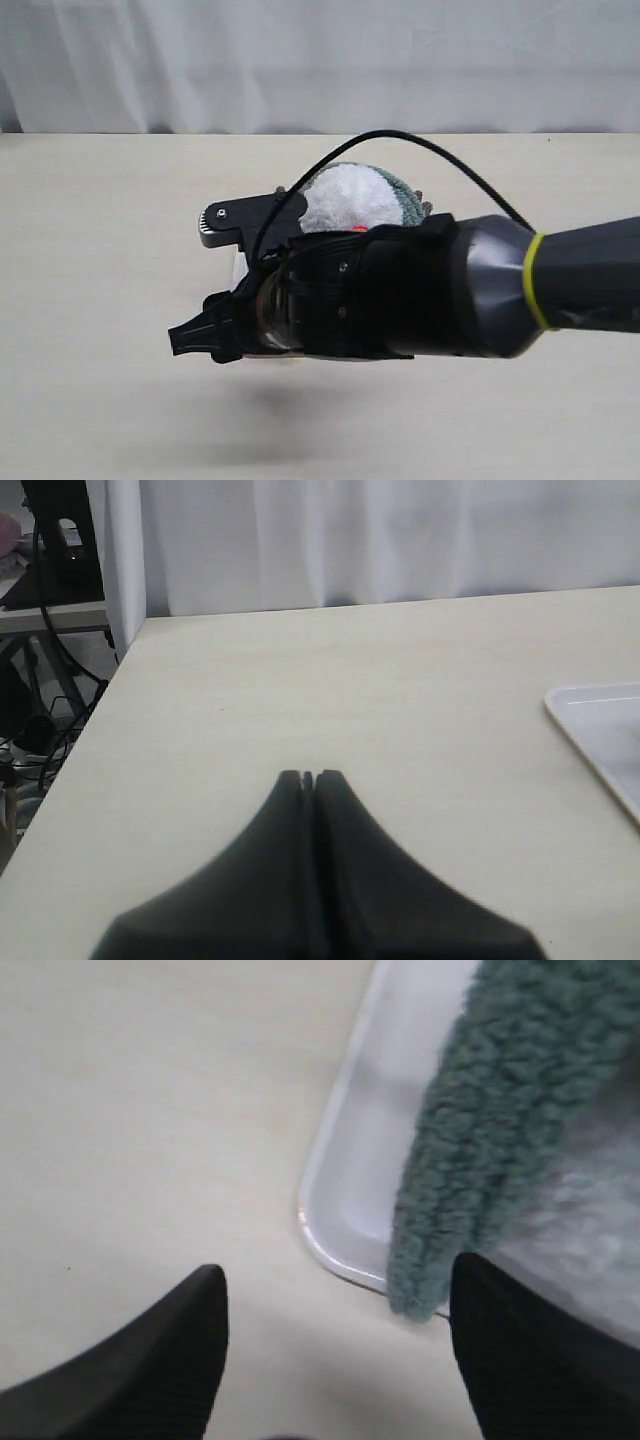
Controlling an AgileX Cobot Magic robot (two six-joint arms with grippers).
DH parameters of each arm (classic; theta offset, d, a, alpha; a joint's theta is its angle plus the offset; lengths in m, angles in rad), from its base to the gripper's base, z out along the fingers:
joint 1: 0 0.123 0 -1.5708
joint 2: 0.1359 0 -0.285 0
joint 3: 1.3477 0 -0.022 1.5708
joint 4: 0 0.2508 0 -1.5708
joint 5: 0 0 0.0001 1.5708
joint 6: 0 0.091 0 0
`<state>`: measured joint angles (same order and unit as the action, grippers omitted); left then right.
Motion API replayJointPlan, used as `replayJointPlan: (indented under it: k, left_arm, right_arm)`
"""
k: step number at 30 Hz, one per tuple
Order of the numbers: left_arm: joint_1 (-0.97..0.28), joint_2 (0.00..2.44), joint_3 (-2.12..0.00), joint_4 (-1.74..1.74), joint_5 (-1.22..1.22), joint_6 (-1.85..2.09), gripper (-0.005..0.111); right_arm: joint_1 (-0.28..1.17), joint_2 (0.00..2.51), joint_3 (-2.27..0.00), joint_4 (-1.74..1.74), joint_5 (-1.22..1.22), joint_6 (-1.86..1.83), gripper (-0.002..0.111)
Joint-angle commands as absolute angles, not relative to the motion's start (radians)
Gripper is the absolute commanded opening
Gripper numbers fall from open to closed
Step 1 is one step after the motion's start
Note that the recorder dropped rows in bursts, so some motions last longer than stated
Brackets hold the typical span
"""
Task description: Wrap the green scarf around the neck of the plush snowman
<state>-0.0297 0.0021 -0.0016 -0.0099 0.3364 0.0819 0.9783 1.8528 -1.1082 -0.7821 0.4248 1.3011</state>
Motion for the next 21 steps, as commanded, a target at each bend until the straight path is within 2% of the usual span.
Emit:
replayJointPlan:
  k: [1,16,21]
  left_arm:
    - [-0.035,0.0,0.0,-0.009,0.324,0.082,0.0]
    - [-0.035,0.0,0.0,-0.009,0.324,0.082,0.0]
    - [-0.035,0.0,0.0,-0.009,0.324,0.082,0.0]
  right_arm:
    - [0.948,1.907,-1.106,-0.855,0.381,1.396,0.061]
    - [0.931,1.969,-1.105,-0.907,0.399,1.435,0.06]
    - [0.916,1.988,-1.105,-0.975,0.406,1.526,0.047]
